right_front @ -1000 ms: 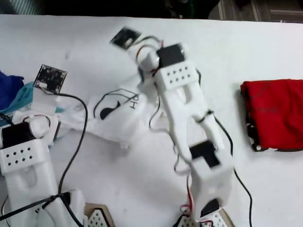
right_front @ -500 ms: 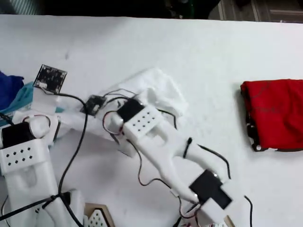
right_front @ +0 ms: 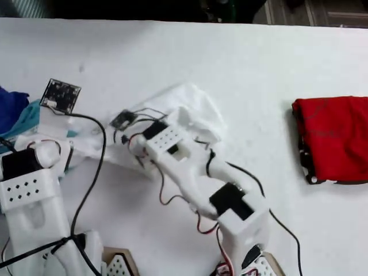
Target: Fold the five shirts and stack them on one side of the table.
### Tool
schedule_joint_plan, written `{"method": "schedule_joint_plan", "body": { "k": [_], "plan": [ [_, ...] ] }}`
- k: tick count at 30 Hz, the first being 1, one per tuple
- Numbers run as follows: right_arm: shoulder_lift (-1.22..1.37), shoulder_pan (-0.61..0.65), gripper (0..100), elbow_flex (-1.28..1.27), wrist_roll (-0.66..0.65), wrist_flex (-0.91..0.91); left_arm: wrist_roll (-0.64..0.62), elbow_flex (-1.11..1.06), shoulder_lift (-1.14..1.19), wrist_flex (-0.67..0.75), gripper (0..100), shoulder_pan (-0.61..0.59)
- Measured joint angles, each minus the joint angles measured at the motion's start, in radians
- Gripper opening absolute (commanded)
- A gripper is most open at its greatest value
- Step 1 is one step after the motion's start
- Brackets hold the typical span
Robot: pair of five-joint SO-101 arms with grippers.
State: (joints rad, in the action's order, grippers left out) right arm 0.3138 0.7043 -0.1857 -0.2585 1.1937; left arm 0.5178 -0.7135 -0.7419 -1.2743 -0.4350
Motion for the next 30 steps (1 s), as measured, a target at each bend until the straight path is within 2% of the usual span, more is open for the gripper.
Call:
{"method": "schedule_joint_plan", "body": {
  "k": [2, 5, 10, 14, 18, 21, 24, 26, 30],
  "plan": [
    [0.002, -0.038, 10.8, 0.0, -0.061, 0.0, 0.0, 0.0, 0.0, 0.0, 2, 0.0],
    [0.002, -0.08, 9.5, 0.006, -0.123, 0.028, 0.0, 0.0, 0.0, 0.0, 2, 0.0],
    [-0.028, -0.14, 8.9, 0.055, -0.21, 0.196, 0.0, 0.0, 0.0, 0.0, 2, 0.0],
    [-0.126, -0.189, 1.5, 0.066, -0.322, 0.315, 0.0, 0.0, 0.0, 0.0, 2, 0.0],
    [-0.216, -0.224, 7.6, 0.066, -0.402, 0.393, 0.0, 0.0, 0.0, -0.023, 2, 0.0],
    [-0.245, -0.201, 20.7, 0.066, -0.408, 0.419, 0.0, 0.006, 0.0, -0.029, 2, 0.0],
    [-0.249, -0.126, 39.0, 0.066, -0.338, 0.416, 0.0, 0.011, 0.0, -0.028, 2, 0.0],
    [-0.249, -0.061, 47.0, 0.066, -0.273, 0.365, 0.0, 0.012, 0.0, -0.026, 2, 0.0],
    [-0.216, 0.037, 48.3, 0.046, -0.167, 0.269, 0.0, 0.012, 0.0, -0.026, 2, 0.0]
  ]
}}
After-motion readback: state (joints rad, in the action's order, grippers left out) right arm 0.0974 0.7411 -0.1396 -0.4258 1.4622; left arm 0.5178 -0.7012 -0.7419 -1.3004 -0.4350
